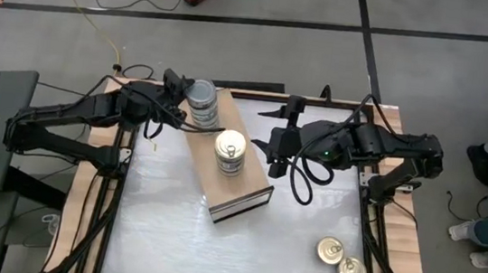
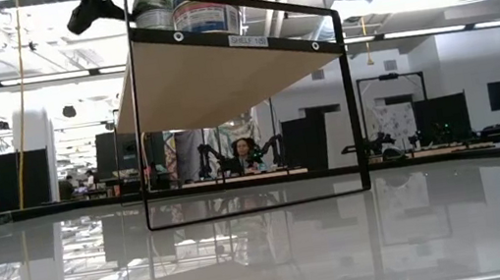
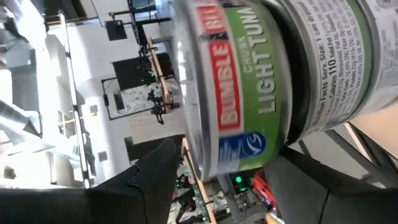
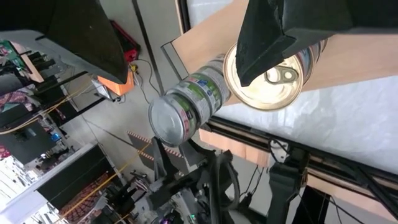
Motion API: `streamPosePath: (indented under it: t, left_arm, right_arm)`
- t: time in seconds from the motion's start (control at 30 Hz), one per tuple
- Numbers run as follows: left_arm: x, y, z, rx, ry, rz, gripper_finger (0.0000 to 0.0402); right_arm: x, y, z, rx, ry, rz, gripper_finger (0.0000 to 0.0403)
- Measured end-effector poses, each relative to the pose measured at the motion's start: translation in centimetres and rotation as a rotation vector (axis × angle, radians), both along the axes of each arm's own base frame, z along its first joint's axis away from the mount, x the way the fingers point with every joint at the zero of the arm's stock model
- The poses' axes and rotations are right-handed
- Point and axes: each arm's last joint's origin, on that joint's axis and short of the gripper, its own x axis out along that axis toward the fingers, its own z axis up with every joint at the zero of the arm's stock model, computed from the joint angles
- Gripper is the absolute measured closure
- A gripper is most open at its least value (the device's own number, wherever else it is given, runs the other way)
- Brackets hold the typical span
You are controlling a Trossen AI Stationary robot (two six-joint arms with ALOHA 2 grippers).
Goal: Stack canned seafood by type on shelf
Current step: Stack the green tuna can on top of the other green tuna can on the shelf
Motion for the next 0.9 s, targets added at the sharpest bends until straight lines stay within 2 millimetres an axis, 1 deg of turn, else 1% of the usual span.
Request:
streamPosePath:
  t: [0.13, 0.2, 0.4, 0.57, 0.67, 0.83, 0.9]
  left_arm:
    - [-0.1, -0.6, 1.1, 0.006, -0.034, -0.035, 0.0178]
    - [-0.2, -0.7, 1.2, 0.003, -0.034, -0.036, 0.0178]
    - [-0.4, -0.7, 0.7, -0.014, 0.016, -0.005, 0.0178]
    - [-0.4, -0.7, 0.8, -0.018, 0.005, -0.009, 0.0178]
    - [-0.2, -1.0, 0.4, -0.039, 0.038, -0.018, 0.0178]
    - [0.0, -0.7, 0.1, -0.012, 0.081, 0.011, 0.0178]
    - [-0.1, -0.9, 0.4, -0.006, 0.093, 0.005, 0.0178]
  right_arm:
    - [0.0, 0.0, 0.1, -0.002, -0.010, 0.002, 0.0072]
    - [0.1, 0.0, 0.1, -0.003, -0.012, 0.002, 0.0072]
    - [0.1, 0.0, 0.1, -0.003, -0.013, 0.002, 0.0072]
    - [0.1, 0.0, 0.2, -0.001, -0.017, 0.006, 0.0072]
    - [0.1, 0.1, 0.2, 0.004, -0.017, 0.020, 0.0072]
    - [0.1, 0.1, 0.3, 0.002, -0.026, 0.023, 0.0072]
    - [0.1, 0.1, 0.3, 0.002, -0.026, 0.023, 0.0072]
